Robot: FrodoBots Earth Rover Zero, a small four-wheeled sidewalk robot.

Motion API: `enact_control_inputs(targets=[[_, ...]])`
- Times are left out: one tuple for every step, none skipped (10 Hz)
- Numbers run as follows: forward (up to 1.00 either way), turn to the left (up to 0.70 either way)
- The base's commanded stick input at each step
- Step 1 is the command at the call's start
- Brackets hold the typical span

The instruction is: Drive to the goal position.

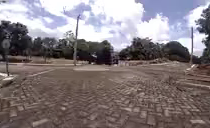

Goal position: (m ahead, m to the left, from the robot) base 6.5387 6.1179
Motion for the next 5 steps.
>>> enact_control_inputs(targets=[[1.0,0.0],[1.0,0.0],[1.0,0.08],[1.0,0.25],[1.0,0.1]])
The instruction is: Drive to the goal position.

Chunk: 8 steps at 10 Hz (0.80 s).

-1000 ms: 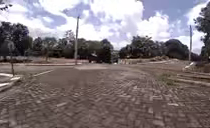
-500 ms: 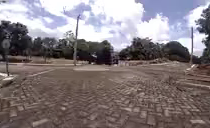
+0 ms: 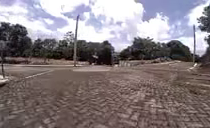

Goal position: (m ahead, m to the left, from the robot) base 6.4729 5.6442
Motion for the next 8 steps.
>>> enact_control_inputs(targets=[[1.0,0.0],[1.0,0.0],[1.0,0.0],[1.0,0.0],[1.0,0.0],[1.0,0.0],[1.0,0.0],[1.0,0.14]])
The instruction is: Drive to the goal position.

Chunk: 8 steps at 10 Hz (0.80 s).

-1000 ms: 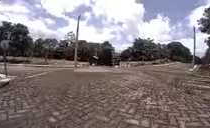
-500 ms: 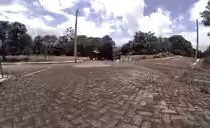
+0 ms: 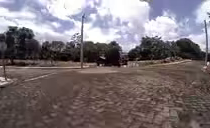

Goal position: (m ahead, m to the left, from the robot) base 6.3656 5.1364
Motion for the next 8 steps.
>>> enact_control_inputs(targets=[[1.0,0.23],[1.0,0.12],[1.0,0.0],[1.0,0.03],[1.0,0.27],[1.0,0.21],[1.0,0.03],[1.0,0.18]])
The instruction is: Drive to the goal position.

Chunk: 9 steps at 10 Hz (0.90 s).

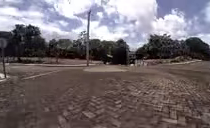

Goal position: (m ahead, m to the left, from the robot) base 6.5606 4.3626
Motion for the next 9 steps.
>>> enact_control_inputs(targets=[[1.0,0.15],[1.0,0.14],[1.0,0.12],[1.0,0.03],[1.0,0.08],[1.0,0.13],[1.0,0.17],[1.0,0.22],[1.0,0.0]])
